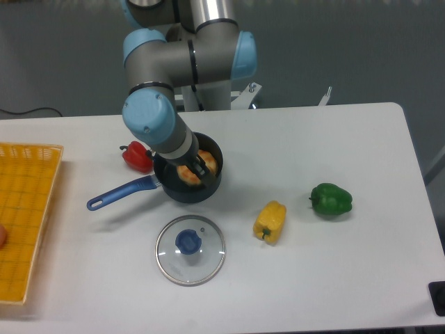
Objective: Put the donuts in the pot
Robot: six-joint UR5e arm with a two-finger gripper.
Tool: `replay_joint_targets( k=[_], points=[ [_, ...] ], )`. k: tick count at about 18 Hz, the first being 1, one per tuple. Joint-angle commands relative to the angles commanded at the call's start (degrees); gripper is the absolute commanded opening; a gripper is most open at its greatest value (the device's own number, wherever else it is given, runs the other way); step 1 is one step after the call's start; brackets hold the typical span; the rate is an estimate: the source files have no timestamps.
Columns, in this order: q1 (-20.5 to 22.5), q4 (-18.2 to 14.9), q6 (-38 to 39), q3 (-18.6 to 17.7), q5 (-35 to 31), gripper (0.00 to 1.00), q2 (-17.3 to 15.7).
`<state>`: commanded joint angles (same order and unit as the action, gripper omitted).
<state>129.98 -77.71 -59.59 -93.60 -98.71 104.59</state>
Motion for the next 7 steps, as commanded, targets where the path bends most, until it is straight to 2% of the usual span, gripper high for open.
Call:
replay_joint_targets(
  k=[7],
  points=[
    [3.3,5.7,-0.8,0.2,1.8,1.0,-0.2]
  ],
)
